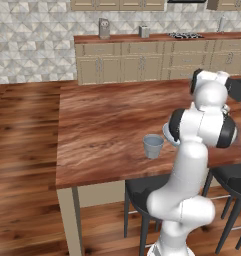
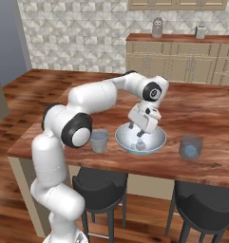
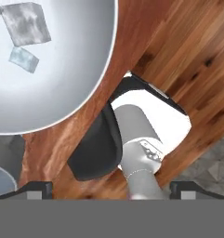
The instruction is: There are four ice cubes in the ice bowl. Place two ice cubes in each glass of water.
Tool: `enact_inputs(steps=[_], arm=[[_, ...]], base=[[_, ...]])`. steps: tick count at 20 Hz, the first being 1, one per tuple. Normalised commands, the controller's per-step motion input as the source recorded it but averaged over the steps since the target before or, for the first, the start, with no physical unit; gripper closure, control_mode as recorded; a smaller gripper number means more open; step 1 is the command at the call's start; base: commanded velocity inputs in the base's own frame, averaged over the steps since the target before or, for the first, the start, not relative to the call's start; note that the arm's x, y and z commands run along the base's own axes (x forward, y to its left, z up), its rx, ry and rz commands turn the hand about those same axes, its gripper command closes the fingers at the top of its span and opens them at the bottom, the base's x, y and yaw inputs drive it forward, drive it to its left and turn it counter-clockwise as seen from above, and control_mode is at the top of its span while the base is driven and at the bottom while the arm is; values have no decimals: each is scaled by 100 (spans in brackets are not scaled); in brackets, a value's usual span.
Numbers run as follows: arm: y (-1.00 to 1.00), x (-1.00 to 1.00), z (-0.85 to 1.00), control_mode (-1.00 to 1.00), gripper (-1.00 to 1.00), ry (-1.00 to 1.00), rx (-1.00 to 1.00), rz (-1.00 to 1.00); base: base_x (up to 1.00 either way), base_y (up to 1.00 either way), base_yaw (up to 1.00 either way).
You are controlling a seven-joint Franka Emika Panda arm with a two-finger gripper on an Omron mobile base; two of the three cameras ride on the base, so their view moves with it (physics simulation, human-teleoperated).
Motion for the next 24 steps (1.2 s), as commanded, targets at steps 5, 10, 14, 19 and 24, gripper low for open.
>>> enact_inputs(steps=[5,10,14,19,24], arm=[[-8,3,-10,-100,-100,-9,-18,0],[-14,24,0,-100,-100,0,-7,0],[0,46,0,-100,-100,0,-4,7],[-3,16,-14,-100,-100,0,-4,16],[-5,25,-28,-100,-100,0,-4,14]], base=[[0,0,0],[0,0,0],[0,0,0],[0,0,0],[0,0,0]])
